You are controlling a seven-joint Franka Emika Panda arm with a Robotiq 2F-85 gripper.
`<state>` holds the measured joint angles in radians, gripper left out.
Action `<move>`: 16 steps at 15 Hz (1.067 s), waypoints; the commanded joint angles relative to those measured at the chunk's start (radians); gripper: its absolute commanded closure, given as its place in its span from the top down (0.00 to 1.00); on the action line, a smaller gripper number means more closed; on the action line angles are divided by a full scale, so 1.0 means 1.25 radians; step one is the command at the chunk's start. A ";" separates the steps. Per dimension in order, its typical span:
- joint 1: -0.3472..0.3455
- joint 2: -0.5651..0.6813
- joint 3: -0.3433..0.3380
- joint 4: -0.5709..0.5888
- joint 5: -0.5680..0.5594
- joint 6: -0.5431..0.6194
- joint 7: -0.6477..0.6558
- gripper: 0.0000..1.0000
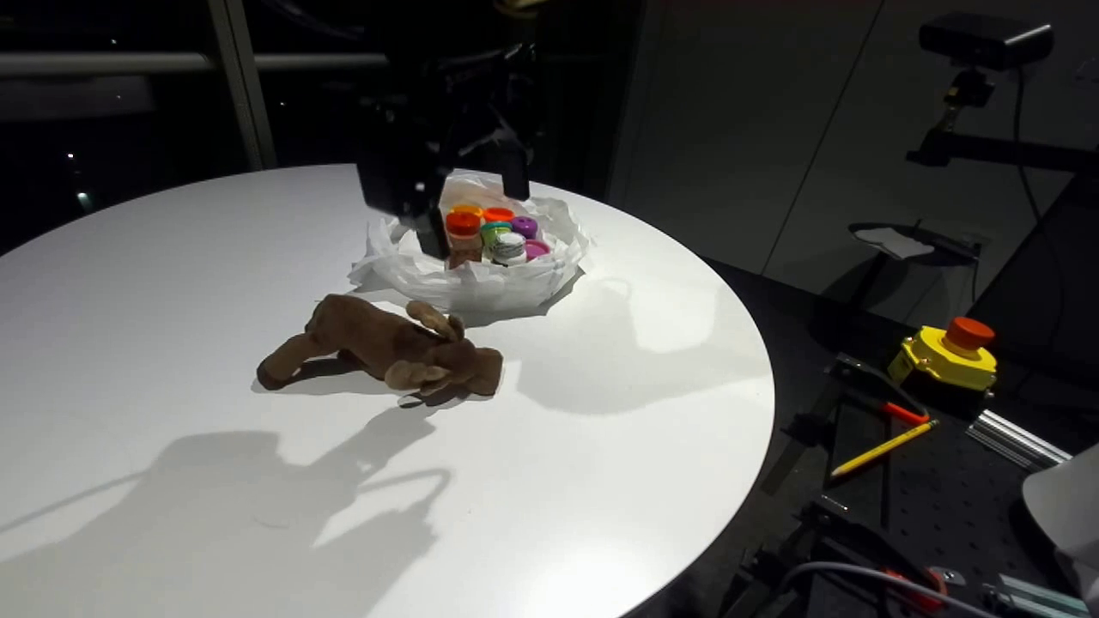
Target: Put all the objects on the table in the plastic bag
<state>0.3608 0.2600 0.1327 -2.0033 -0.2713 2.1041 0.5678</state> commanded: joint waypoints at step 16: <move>0.057 0.316 -0.074 0.208 -0.255 0.267 -0.002 1.00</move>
<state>0.4272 0.6040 0.0674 -1.8067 -0.6064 2.4080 0.5949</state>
